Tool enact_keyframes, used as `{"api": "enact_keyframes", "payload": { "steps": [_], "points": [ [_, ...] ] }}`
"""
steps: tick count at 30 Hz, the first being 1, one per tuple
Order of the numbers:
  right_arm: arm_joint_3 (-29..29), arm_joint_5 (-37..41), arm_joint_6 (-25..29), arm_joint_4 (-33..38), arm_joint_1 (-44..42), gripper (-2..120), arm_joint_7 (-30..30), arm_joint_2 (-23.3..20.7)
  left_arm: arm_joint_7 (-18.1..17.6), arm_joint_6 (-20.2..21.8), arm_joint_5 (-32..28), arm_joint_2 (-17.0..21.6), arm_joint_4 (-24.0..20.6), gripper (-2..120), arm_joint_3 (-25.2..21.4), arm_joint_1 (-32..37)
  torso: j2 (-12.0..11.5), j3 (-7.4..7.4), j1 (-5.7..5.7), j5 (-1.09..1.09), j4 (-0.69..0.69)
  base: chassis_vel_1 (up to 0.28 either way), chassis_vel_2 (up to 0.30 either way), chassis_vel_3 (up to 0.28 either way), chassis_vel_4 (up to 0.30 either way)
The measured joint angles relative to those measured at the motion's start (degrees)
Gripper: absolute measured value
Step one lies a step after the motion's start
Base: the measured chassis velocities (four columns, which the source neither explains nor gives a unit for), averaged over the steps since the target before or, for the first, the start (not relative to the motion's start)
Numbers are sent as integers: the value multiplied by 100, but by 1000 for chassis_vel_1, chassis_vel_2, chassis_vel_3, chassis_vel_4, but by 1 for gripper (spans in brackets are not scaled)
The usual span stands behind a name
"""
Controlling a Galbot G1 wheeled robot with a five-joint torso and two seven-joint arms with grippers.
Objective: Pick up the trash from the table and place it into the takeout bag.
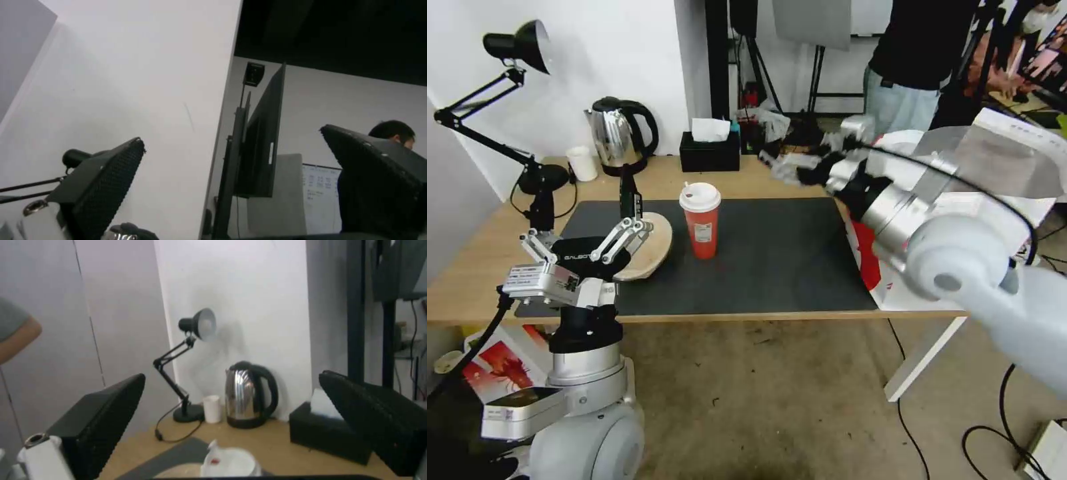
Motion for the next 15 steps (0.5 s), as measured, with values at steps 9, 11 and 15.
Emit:
{"api": "enact_keyframes", "payload": {
  "steps": [9, 11, 15],
  "points": [
    [214, -1179, 30, 255, -1309, 100, 21, 103, -2, 5, -6, 9, 9, 100, -48, -30, 0, 0, 0, 2, -1, 0, 0, 0, 0],
    [185, -1475, 62, 259, -1555, 100, 8, 107, -2, 12, -12, 23, 8, 100, -72, -44, 0, 0, 0, -1, 0, 0, 0, 0, 0],
    [118, -1955, 131, 301, -1898, 100, -20, 242, -3, 13, -17, 29, 1, 100, -73, -20, 0, 0, 0, 0, 0, 0, 0, 0, 0]
  ]
}}
